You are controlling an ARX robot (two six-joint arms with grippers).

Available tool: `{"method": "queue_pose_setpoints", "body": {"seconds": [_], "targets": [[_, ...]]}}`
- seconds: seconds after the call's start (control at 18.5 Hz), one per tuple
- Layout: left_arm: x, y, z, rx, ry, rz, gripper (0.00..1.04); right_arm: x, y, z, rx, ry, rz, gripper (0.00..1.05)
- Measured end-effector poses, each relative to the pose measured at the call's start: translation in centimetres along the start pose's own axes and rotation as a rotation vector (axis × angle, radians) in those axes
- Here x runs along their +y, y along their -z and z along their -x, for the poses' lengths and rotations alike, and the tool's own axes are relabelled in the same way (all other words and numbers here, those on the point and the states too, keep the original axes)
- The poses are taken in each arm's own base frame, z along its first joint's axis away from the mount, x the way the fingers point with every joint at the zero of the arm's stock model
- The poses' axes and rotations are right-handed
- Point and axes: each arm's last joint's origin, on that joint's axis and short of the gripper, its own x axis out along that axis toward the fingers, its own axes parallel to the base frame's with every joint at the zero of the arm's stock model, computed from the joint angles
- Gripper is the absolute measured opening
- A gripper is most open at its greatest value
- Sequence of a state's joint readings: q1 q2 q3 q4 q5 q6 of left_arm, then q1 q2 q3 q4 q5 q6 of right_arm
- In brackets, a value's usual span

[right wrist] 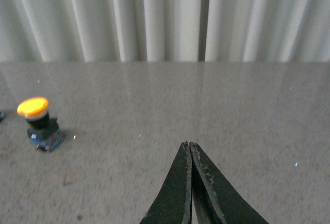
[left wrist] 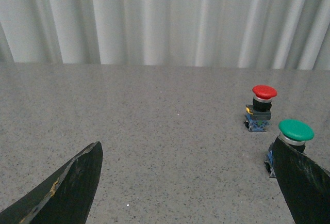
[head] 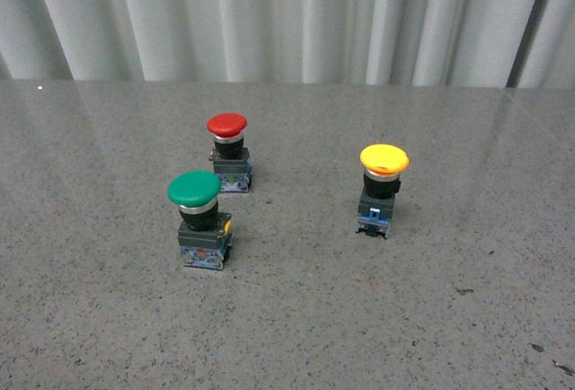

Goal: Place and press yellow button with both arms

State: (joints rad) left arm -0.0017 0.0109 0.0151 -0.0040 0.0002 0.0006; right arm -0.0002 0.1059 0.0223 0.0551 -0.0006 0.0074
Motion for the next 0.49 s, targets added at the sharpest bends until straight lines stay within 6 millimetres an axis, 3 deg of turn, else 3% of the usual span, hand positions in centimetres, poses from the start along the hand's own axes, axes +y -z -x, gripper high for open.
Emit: {"method": "queue_pose_setpoints", "body": {"seconds": [0.49], "targets": [[0.00,0.02,0.00,0.001,0.000,0.000,0.98,0.00,0.10,0.61,-0.032,0.000,0.002,0.02]]}}
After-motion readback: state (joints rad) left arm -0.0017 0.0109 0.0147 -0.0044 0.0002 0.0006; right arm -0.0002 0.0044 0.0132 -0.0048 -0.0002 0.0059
